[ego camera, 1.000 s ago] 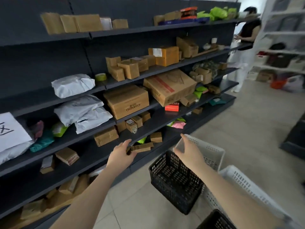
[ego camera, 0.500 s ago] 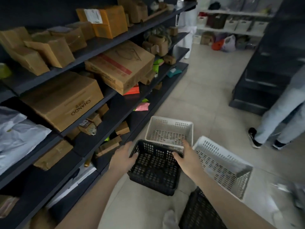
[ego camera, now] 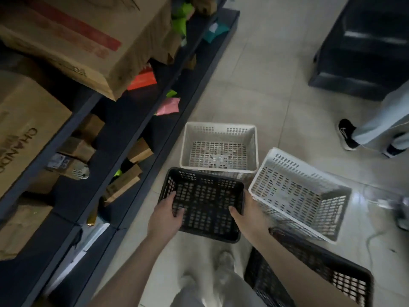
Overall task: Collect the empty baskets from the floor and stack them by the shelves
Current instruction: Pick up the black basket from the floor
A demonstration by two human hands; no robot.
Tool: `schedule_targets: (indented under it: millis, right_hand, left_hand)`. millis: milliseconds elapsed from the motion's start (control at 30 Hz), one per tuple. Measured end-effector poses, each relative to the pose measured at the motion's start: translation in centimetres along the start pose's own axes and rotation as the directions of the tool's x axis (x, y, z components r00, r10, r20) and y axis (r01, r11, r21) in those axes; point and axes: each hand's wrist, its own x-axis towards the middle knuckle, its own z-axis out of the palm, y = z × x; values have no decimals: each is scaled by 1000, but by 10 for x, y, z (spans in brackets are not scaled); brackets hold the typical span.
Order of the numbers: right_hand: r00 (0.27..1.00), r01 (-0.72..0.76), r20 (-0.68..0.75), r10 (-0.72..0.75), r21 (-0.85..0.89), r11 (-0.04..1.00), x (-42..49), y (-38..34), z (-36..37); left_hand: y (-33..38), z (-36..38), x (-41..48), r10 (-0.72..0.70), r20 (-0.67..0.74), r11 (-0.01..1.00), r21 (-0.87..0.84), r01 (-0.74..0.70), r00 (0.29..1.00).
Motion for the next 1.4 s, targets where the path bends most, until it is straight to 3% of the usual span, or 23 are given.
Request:
schedule_targets:
  millis: [133,267,533,800,1000,1200,1400]
  right_hand:
    - [986,-164,-27,166,74,984,45,37,44]
    - [923,-377,-18,385,163,912,87,87,97]
    - [838,-543,-6,546,98,834,174,180,204]
    - [786,-553,-174,593,228,801,255,242,266]
    - [779,-479,-237,580,373,795,268,273,284]
    - [765,-456,-254,592,436,776,257,264,277]
    - [765,-471,-241,598,425,773,216,217,233]
  left_hand:
    - [-34,35,64,-50,56,999,0,50,997]
    - [-82,73,128,-69,125,996,59,62,990]
    - [-198,138,244,-124,106,988,103,114,987]
    - [-274,186,339,-287,-52,934,206,292,956]
    - [-300,211,374,-377,-91,921,66,383,922]
    - [-305,198,361,-348,-107,937,-18,348,931]
    - [-278,136,308,-369,-116,928,-3,372,922]
